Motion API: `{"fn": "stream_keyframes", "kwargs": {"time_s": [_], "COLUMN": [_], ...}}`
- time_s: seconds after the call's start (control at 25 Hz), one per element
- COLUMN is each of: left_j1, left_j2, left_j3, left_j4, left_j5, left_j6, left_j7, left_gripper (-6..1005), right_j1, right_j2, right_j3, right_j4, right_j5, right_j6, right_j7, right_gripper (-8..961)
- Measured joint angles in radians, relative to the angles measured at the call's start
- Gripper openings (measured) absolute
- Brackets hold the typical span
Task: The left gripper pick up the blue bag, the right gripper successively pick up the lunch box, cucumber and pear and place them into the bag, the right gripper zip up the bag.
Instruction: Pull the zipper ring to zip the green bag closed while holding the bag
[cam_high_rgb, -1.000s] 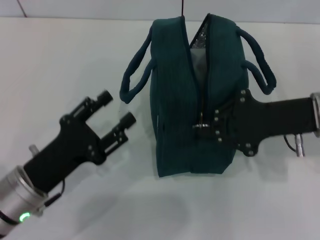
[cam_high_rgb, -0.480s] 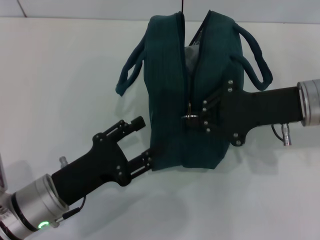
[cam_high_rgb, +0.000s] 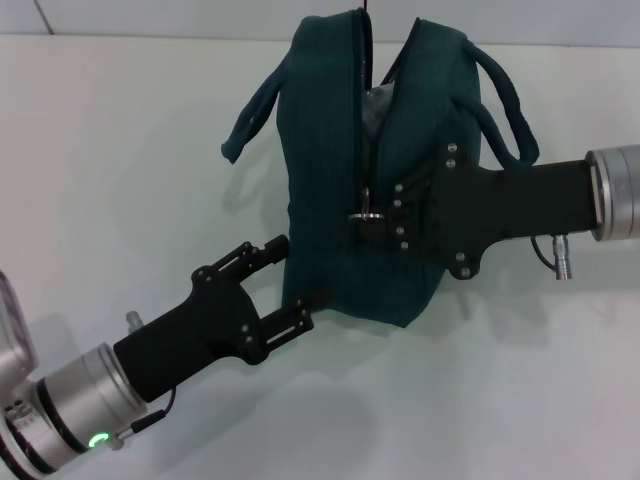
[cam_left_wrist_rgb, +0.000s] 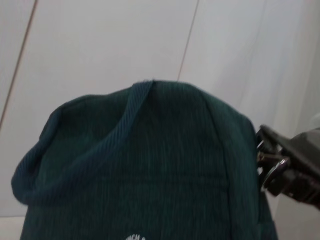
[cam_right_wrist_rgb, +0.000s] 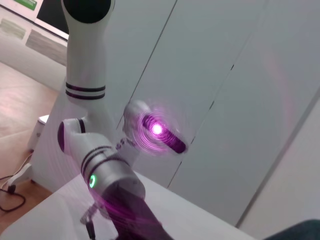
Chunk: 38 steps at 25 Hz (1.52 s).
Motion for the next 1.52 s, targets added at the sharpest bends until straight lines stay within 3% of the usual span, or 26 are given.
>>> {"fn": "stream_keyframes", "kwargs": {"time_s": [0.32,0.44,0.88,1.52], "left_j1": [-0.008,-0.013,-0.018,-0.041], "left_j2": [0.001,0.002,0.004,0.003], "left_j3": [-0.001,-0.001,0.005,0.074], "left_j4": [0.008,0.009,0.013,0.012], "left_j5": [-0.002,-0.004,-0.017,-0.010], "left_j6": [-0.023,-0.032,-0.064,-0.093], "left_j7": [0.006,0.009,0.034,0.067], "left_gripper": [743,581,151,56], "right_j1": [-0.012,-0.018,-0.029,-0.051], "right_j2": [0.001,0.001,-0.001,0.004], "right_j3": [-0.002,-0.003,-0.003,-0.018], "right_j4": [0.001,0.004,0.013,0.049], "right_j5": [0.018,0.028,0.057,0.209], "right_j6": [-0.004,-0.004,-0.009,-0.006], "right_j7": [0.005,0.007,0.006,-0.100], "right_gripper": [26,26,25,28]}}
